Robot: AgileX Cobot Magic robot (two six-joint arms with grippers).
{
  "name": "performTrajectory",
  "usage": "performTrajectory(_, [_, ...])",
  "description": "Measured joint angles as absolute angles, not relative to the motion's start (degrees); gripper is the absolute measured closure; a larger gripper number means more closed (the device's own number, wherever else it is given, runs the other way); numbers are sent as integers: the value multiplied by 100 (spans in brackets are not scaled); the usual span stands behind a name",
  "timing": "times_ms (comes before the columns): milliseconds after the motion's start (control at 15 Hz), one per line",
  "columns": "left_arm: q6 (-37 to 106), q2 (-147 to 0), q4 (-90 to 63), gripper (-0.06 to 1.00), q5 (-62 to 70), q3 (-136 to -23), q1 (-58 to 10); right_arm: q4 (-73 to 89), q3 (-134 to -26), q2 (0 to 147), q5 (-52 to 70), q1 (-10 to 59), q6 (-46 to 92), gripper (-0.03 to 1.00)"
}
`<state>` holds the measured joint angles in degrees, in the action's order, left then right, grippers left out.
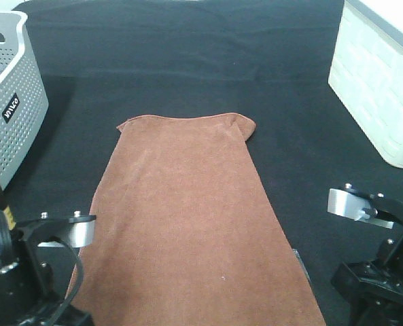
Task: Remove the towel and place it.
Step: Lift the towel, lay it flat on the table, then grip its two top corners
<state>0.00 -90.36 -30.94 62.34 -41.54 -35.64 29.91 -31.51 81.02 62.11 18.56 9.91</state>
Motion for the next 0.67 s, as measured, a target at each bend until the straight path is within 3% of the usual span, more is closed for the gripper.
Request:
performTrajectory(67, [-183,-9036,-3094,48,6228,-4154,-3581,3025,-3151,8102,6211,1856,991,46])
performTrajectory(133, [-229,-9036,-3094,41,6228,-4154,-3581,3054,-3151,8090,6211,1845,991,41])
performTrajectory(200, [-292,-9036,-3094,24,6274,-4154,-3581,3060,-3151,8090,6211,1833,991,37])
performTrajectory(267, [-309,-9036,-3094,19,6343,-4171,-3581,3060,-3163,8090,6211,1833,991,37])
performTrajectory(667, [29,-9041,-2601,16,6434,-5363,-3466,1524,-4326,8107,6096,1833,808,34])
